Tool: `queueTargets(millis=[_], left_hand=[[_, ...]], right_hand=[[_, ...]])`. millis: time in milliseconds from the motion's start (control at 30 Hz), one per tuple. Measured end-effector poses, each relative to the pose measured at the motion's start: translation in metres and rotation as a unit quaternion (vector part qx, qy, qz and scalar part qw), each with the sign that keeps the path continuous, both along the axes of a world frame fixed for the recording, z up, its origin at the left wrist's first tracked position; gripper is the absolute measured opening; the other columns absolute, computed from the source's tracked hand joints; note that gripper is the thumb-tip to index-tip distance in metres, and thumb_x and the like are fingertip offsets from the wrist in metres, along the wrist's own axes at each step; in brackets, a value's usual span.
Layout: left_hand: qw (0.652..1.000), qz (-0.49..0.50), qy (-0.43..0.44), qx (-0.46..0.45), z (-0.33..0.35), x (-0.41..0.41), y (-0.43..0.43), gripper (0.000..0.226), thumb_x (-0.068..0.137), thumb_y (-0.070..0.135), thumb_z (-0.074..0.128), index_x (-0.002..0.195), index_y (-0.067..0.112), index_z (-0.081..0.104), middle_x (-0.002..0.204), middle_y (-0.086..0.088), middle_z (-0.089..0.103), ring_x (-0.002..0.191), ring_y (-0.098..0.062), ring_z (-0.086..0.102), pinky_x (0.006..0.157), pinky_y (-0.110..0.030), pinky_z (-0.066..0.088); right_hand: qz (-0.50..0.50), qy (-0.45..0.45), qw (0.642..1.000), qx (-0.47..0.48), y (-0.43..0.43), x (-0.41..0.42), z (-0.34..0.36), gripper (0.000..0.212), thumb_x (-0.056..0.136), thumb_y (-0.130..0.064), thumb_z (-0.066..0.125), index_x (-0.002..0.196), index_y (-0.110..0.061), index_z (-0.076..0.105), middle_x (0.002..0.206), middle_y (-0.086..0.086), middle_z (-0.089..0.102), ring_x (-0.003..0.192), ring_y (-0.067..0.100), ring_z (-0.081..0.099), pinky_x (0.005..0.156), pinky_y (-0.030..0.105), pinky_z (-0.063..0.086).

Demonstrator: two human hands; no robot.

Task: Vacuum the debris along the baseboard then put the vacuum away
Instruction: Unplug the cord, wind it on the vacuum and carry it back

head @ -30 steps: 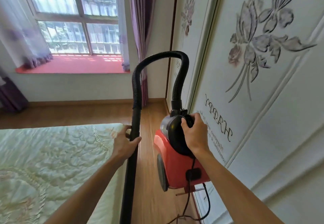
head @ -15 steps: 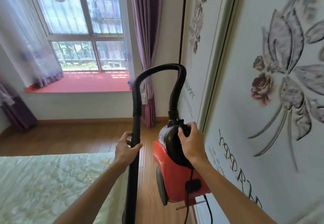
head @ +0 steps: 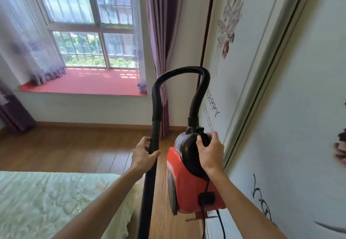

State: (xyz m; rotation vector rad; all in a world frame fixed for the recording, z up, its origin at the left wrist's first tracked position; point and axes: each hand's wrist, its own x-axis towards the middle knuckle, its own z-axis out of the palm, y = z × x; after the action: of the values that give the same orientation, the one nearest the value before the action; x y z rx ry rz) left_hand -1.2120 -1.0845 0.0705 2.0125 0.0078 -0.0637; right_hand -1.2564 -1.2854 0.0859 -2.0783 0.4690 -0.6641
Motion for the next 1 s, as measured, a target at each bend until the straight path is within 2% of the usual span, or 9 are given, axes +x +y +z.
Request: queueTargets(millis=[67,133,200,367,500,567,667,767,1000], left_hand=[[1.0,-0.007,0.003,0.009,-0.006,0.034,-0.007,0.039,0.086,0.019,0.074,0.117,0.02,0.051,0.09,0.001,0.059,0.082,-0.019,0.064,0.065,-0.028,0.056],[1.0,-0.016,0.009,0.009,-0.012,0.07,-0.014,0.039,0.086,0.019,0.074,0.118,0.019,0.052,0.093,0.001,0.059,0.088,-0.023,0.064,0.077,-0.038,0.06],[1.0,-0.025,0.013,0.01,-0.017,0.104,-0.021,0.041,0.086,0.018,0.073,0.121,0.018,0.051,0.097,-0.001,0.06,0.091,-0.023,0.063,0.084,-0.04,0.059],[0.999,-0.034,0.028,0.007,-0.027,0.182,-0.031,0.041,0.087,0.019,0.072,0.122,0.018,0.051,0.096,-0.001,0.059,0.09,-0.023,0.064,0.079,-0.037,0.059],[0.999,-0.034,0.034,0.015,-0.035,0.23,-0.037,0.043,0.087,0.019,0.072,0.125,0.018,0.05,0.091,0.004,0.057,0.086,-0.019,0.061,0.075,-0.033,0.057],[0.998,-0.039,0.04,0.022,-0.041,0.254,-0.042,0.043,0.088,0.021,0.072,0.124,0.02,0.049,0.091,0.005,0.057,0.087,-0.018,0.062,0.072,-0.03,0.056],[0.998,-0.042,0.048,0.03,-0.051,0.288,-0.051,0.043,0.088,0.024,0.072,0.124,0.023,0.049,0.092,0.006,0.058,0.089,-0.018,0.062,0.073,-0.032,0.056],[0.997,-0.04,0.061,0.028,-0.063,0.318,-0.064,0.045,0.087,0.024,0.073,0.124,0.024,0.049,0.091,0.006,0.059,0.088,-0.019,0.064,0.079,-0.039,0.06],[0.995,-0.021,0.097,0.029,-0.103,0.392,-0.098,0.046,0.088,0.02,0.072,0.128,0.019,0.049,0.098,-0.001,0.06,0.086,-0.015,0.06,0.075,-0.027,0.053]], right_hand=[[-0.009,0.001,1.0,0.001,-0.008,0.03,-0.007,0.022,0.094,-0.029,0.061,0.104,-0.01,0.055,0.076,-0.012,0.056,0.067,0.003,0.053,0.063,0.015,0.044],[-0.013,0.01,1.0,-0.002,-0.014,0.062,-0.012,0.02,0.095,-0.027,0.061,0.101,-0.01,0.054,0.073,-0.011,0.054,0.064,0.001,0.052,0.059,0.016,0.041],[-0.018,0.019,1.0,-0.004,-0.019,0.095,-0.018,0.02,0.095,-0.028,0.06,0.1,-0.01,0.053,0.073,-0.01,0.054,0.065,0.005,0.053,0.062,0.02,0.044],[-0.028,0.034,0.999,-0.003,-0.026,0.168,-0.029,0.021,0.096,-0.028,0.059,0.105,-0.011,0.052,0.079,-0.009,0.054,0.07,0.01,0.053,0.069,0.025,0.05],[-0.042,0.039,0.998,-0.002,-0.034,0.212,-0.038,0.022,0.096,-0.027,0.059,0.107,-0.01,0.052,0.086,-0.004,0.058,0.076,0.012,0.055,0.068,0.019,0.047],[-0.043,0.045,0.998,0.004,-0.038,0.235,-0.043,0.022,0.096,-0.026,0.06,0.108,-0.01,0.052,0.087,-0.004,0.058,0.074,0.009,0.055,0.062,0.009,0.041],[-0.044,0.055,0.997,0.012,-0.044,0.269,-0.052,0.021,0.096,-0.026,0.06,0.107,-0.011,0.052,0.087,-0.006,0.058,0.071,0.004,0.053,0.055,0.005,0.037],[-0.043,0.067,0.997,0.021,-0.053,0.301,-0.065,0.018,0.095,-0.026,0.06,0.105,-0.012,0.052,0.087,-0.006,0.058,0.071,0.002,0.053,0.055,0.005,0.037],[-0.025,0.1,0.993,0.055,-0.083,0.384,-0.113,0.013,0.095,-0.025,0.06,0.101,-0.019,0.049,0.079,-0.013,0.056,0.073,0.006,0.059,0.058,0.011,0.042]])
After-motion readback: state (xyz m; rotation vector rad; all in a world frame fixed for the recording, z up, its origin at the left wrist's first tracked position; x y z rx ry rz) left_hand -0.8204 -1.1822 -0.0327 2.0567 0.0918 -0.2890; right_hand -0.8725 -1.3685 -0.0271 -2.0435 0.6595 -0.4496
